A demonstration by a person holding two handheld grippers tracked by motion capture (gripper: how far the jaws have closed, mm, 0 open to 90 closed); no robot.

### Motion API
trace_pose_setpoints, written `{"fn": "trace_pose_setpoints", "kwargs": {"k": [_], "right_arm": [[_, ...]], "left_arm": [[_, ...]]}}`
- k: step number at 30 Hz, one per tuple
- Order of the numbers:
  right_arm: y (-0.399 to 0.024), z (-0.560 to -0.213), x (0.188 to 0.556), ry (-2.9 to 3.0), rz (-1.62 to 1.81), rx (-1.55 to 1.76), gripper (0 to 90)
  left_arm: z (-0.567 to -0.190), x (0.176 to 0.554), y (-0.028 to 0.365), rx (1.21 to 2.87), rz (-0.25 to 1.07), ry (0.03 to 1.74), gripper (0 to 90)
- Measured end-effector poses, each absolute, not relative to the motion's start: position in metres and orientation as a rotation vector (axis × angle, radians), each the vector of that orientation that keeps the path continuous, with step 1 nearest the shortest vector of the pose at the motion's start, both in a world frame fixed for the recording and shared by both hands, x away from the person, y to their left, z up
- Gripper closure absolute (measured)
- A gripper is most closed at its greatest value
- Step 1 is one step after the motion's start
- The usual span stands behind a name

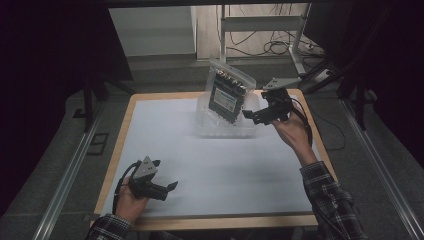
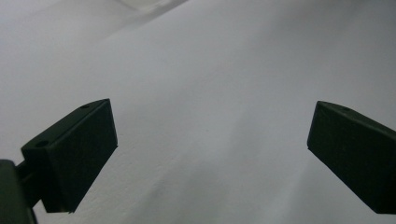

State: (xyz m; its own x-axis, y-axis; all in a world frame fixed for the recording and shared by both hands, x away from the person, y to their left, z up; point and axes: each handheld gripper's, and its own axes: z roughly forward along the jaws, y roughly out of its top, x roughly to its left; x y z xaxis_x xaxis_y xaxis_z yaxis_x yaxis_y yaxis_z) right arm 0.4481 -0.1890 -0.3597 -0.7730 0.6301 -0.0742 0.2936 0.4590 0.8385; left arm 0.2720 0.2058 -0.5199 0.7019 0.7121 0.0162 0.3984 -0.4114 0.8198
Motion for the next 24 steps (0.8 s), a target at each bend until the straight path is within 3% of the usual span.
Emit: {"fn": "trace_pose_setpoints", "kwargs": {"k": [24], "right_arm": [[-0.208, -0.374, 0.408, 2.376, 1.212, 0.796, 0.1]], "left_arm": [[-0.52, 0.272, 0.204, 2.058, 0.465, 0.842, 1.2]]}}
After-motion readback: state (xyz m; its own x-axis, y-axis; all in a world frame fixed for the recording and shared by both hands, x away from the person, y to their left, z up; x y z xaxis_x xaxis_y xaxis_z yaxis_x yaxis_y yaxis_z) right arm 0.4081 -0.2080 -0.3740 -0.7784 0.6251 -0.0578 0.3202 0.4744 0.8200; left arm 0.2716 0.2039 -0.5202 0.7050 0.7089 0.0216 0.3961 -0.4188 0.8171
